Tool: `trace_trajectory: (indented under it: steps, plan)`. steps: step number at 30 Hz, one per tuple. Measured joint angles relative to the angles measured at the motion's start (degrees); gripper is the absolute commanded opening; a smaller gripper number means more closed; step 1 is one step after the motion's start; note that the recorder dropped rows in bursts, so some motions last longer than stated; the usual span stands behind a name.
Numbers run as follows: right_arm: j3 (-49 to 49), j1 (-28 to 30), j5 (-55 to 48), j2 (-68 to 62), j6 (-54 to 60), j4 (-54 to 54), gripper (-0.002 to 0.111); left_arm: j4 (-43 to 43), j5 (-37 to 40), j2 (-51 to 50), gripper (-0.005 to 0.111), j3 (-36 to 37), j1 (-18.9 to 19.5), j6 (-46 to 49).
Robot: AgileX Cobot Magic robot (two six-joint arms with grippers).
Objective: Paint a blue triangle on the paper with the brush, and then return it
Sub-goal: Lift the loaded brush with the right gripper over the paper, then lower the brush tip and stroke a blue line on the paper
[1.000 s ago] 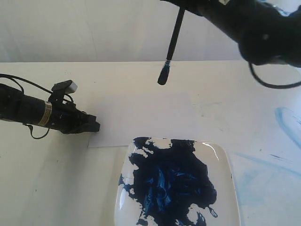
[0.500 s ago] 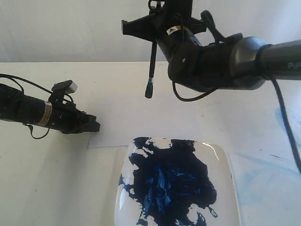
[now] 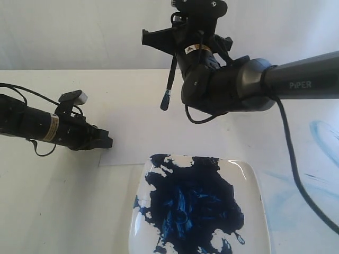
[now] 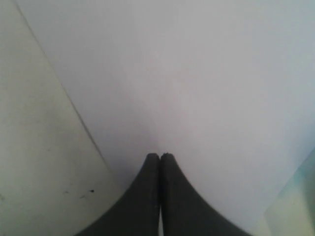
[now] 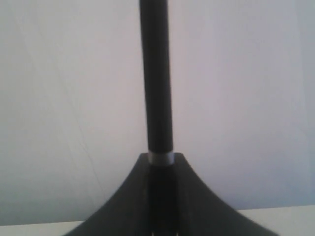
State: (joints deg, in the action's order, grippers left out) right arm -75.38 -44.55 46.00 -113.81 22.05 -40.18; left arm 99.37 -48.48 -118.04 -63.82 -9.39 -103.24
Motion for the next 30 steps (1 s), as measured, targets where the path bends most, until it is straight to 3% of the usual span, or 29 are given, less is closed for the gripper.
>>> trace_trajectory:
  steps: [30]
  plan:
    - [-2.66, 0.00, 0.92, -5.14, -0.18, -1.47, 0.000, 0.00, 0.12, 0.00, 0.000, 0.00, 0.00, 0.08]
